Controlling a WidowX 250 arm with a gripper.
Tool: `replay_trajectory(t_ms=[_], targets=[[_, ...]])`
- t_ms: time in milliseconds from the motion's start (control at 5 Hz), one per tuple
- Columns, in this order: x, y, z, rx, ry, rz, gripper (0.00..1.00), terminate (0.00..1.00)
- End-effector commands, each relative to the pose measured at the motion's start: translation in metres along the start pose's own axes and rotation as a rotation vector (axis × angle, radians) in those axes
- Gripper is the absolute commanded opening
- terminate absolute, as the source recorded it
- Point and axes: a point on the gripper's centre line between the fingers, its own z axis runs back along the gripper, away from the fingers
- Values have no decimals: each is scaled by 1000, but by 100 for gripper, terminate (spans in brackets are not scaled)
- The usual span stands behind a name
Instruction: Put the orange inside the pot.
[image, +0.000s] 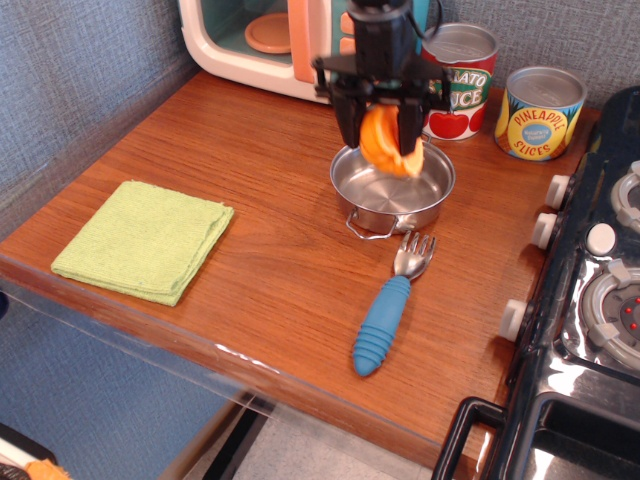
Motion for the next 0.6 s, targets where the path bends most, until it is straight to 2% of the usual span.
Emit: replay_trajectory(t_ms=[0, 200, 400], targets=[[4, 4, -5, 34, 21, -1, 100, 0], [4, 7, 4, 35, 2, -12, 100, 0], [3, 6, 29, 18, -58, -28, 100, 0]])
